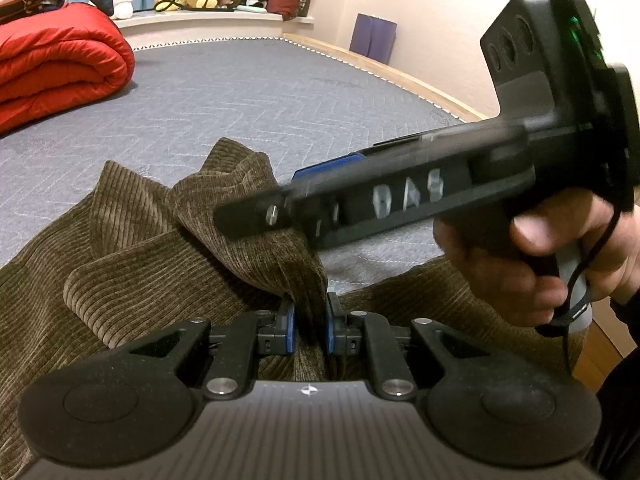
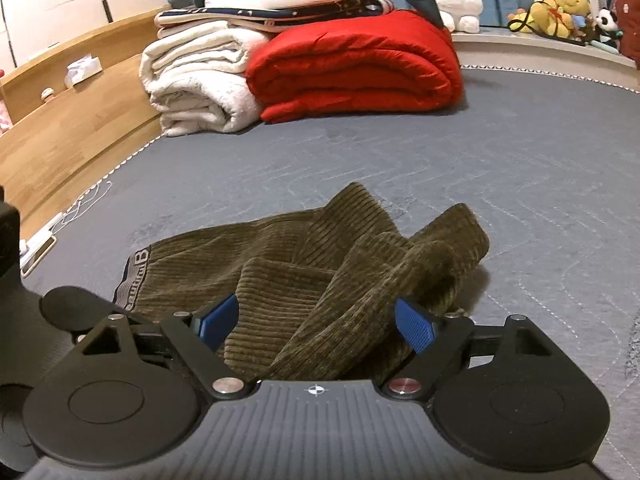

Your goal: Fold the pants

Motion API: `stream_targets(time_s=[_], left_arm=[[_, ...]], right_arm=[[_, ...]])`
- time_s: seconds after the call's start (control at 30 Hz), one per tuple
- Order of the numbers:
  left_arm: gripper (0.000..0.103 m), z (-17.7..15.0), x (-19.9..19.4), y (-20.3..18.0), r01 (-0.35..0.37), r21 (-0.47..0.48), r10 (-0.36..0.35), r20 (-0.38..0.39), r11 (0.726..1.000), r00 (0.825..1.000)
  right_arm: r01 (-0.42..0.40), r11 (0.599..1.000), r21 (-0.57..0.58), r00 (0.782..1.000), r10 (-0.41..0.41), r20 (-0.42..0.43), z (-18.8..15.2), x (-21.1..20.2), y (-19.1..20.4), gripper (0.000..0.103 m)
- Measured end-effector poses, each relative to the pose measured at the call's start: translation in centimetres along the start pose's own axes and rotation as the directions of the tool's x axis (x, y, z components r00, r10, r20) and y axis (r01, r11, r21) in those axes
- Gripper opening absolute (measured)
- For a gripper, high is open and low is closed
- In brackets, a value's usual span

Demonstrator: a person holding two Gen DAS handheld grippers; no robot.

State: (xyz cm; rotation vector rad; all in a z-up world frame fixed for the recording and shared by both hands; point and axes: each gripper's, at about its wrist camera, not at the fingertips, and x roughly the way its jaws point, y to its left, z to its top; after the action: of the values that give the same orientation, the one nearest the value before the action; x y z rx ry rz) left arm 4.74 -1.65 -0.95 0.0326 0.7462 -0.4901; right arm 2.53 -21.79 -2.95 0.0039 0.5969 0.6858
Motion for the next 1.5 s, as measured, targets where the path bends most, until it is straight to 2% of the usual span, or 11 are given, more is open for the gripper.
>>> stream_targets(time_s=[0.3,0.43,0.63,0.83,0.9,1.0,1.13,1.2,1.33,1.4,1.5], left_arm=[[0.015,0.1,0.0,0.1,-0.004,-0.013,0.004,0.022,1.0,1.0],[0.015,0.2,-0.5,0.0,0.002,-0.019,-0.001,0.056,1.0,0.998],[0.015,0.2,-0.5,-0.4,-0.004,-0.005,0.005,0.079,1.0,0.997],[0.05,1.7,-3.5,1.1,0.024,-0.116,0.009,0.278,0.993,0.961],[0.05,2.2,-4.8,1.8,0.013,-0.159,0.042,0.339,0.987,0.94],[0.05,2.3,-5.0,2.7,-0.043,-0.205,0.113,0.345,0.978,0.932],[0.05,1.6,-2.3,3.3,-0.118,-0.196,0.162,0.224,0.974,0.961],[0.053,0.9,-0.4,3.4,-0.135,-0.156,0.159,0.154,0.979,0.975],[0.073,0.1,2.5,2.8,-0.179,-0.06,0.184,0.089,0.982,0.979],[0.078,-0.2,3.6,2.2,-0.21,-0.017,0.211,0.084,0.977,0.974],[0.078,-0.7,5.2,2.5,-0.217,0.01,0.216,0.056,0.976,0.975]], right_arm=[[-0.148,0.974,0.172,0.989,0.147,0.019,0.3,-0.5,-2.1,0.087],[-0.073,0.989,0.128,0.994,0.083,-0.072,0.0,0.7,-1.3,0.086],[-0.118,0.971,0.21,0.986,0.14,-0.094,-0.5,1.7,-1.9,0.015],[-0.11,0.977,0.185,0.99,0.091,0.108,2.1,-2.3,-2.8,0.01],[-0.09,0.953,0.288,0.963,0.009,0.268,3.2,-5.4,-6.1,0.009],[0.024,0.785,0.619,0.838,-0.354,0.416,1.6,-10.3,-14.6,0.009],[0.21,0.522,0.827,0.688,-0.68,0.254,-4.2,-12.9,-22.3,0.01],[0.275,0.447,0.851,0.707,-0.694,0.136,-6.8,-12.1,-24.9,0.014],[0.267,0.491,0.829,0.813,-0.577,0.081,-8.9,-10.1,-27.4,0.025],[0.261,0.511,0.819,0.823,-0.561,0.088,-8.7,-9.9,-27.7,0.055],[0.217,0.504,0.836,0.833,-0.542,0.11,-8.5,-10.1,-28.7,0.059]])
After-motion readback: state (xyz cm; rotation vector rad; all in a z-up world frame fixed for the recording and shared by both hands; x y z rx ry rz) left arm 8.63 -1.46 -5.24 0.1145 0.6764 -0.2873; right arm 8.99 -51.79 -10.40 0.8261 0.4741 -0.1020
